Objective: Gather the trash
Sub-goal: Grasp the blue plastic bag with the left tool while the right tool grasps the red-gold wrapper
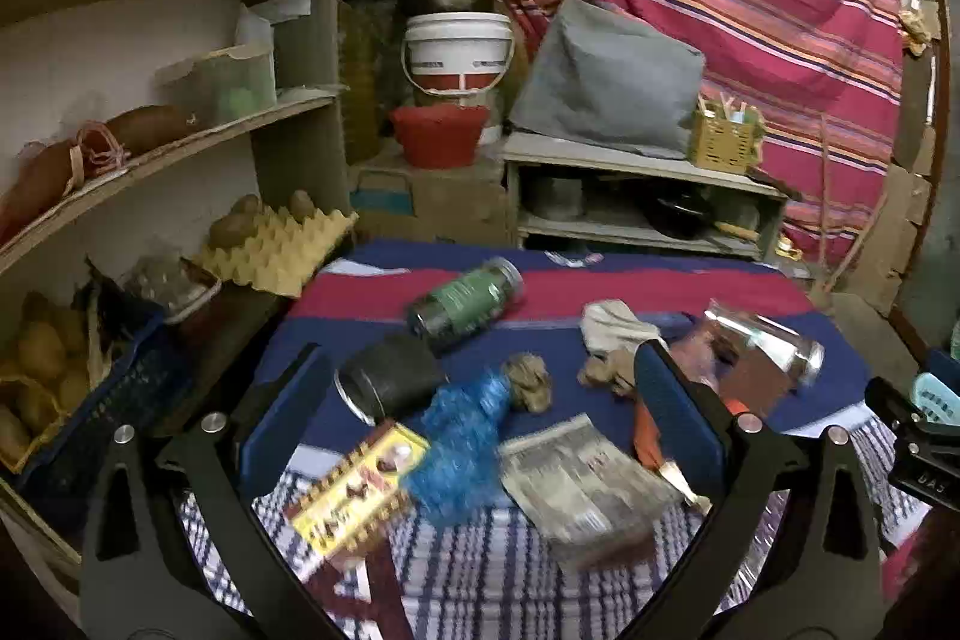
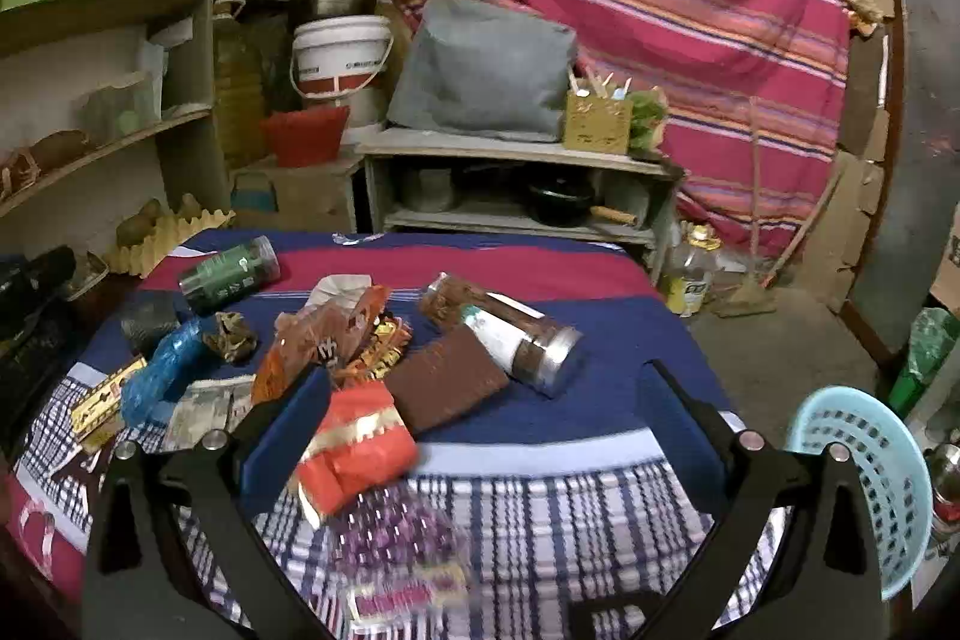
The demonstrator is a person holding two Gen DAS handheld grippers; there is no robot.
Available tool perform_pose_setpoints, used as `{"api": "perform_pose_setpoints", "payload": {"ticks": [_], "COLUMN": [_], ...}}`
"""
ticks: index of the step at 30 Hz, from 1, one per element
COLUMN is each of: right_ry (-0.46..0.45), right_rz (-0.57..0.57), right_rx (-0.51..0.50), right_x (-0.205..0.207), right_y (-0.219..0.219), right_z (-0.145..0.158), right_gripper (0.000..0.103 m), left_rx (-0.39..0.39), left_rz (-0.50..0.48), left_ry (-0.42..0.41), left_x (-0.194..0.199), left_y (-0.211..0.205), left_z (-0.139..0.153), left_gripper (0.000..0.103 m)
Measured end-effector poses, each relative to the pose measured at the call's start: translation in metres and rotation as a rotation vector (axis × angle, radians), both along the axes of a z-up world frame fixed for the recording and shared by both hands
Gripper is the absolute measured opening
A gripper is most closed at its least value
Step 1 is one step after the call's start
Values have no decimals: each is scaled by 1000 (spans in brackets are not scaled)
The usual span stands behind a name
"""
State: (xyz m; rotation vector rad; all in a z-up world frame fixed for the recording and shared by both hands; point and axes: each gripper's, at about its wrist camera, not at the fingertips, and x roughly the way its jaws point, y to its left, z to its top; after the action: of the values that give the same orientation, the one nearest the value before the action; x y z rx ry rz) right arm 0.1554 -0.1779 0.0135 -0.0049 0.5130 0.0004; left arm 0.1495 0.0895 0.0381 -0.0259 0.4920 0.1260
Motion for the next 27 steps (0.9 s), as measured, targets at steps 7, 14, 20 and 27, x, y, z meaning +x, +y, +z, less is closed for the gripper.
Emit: {"api": "perform_pose_setpoints", "payload": {"ticks": [7,14,20,27], "right_ry": [49,111,92,120], "right_rz": [23,24,43,66], "right_rx": [-39,-5,-79,-68], "right_x": [17,29,30,28], "right_y": [1,-7,8,16], "right_z": [-34,-54,-56,-61], "right_gripper": [99,99,99,99], "left_rx": [21,139,147,126], "left_rz": [21,24,26,18], "left_ry": [130,218,315,353], "left_x": [41,72,90,93], "left_y": [6,9,14,23], "left_z": [-56,-93,-117,-122], "left_gripper": [97,94,77,28]}}
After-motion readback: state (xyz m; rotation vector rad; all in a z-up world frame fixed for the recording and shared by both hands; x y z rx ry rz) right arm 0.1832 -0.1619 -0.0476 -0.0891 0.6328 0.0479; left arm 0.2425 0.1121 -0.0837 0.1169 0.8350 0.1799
